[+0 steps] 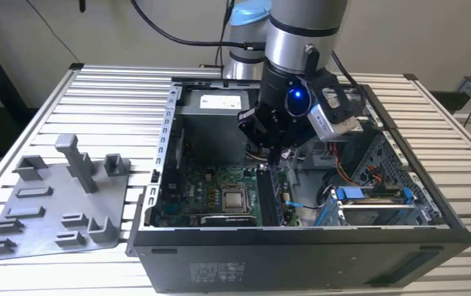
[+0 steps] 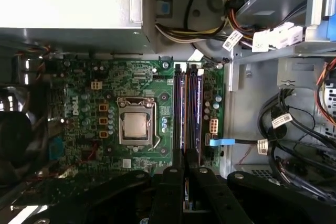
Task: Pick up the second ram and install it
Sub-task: 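Insert the second ram into the second slot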
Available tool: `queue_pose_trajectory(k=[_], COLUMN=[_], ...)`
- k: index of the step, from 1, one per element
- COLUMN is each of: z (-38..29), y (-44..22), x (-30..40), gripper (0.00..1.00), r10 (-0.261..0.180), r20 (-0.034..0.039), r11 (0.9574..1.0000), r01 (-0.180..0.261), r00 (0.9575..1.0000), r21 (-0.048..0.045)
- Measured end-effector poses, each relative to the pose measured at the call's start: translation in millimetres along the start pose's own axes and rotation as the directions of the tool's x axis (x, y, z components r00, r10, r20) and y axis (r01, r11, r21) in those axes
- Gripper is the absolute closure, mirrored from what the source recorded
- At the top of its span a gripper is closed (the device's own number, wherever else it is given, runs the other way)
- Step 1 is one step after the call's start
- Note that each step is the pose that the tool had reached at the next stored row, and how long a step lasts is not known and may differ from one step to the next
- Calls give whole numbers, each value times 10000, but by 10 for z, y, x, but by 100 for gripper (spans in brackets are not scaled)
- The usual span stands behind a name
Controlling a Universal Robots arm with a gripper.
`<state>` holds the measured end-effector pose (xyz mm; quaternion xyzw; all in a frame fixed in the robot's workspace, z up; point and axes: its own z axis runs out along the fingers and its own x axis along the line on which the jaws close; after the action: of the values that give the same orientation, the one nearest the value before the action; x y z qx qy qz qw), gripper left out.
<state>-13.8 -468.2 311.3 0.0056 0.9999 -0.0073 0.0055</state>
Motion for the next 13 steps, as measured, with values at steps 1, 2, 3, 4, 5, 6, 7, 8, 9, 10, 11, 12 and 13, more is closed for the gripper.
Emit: queue_pose_trajectory(k=[1,2,3,4,5,6,7,8,9,10,11,12,13], z=[17,36,54,71,90,108,126,144,163,181,199,224,242], y=[0,0,1,1,1,1,2,2,2,2,3,3,3], x=[0,0,-3,-4,-4,-3,-3,-3,-3,-3,-3,-2,-2], gripper=[86,86,86,86,86,86,86,86,86,86,86,86,86], r10=[1,2,8,26,60,113,167,225,293,402,521,651,677], r20=[-1,-1,-1,-2,-2,-3,-3,-4,-6,-7,-8,-10,-11], r11=[10000,10000,10000,10000,10000,9999,9999,9997,9996,9992,9986,9979,9977], r01=[-1,-2,-8,-26,-60,-113,-167,-225,-293,-402,-521,-651,-677], r00=[10000,10000,10000,10000,10000,9999,9999,9997,9996,9992,9986,9979,9977], r21=[0,0,0,1,-1,0,0,0,1,4,5,6,6])
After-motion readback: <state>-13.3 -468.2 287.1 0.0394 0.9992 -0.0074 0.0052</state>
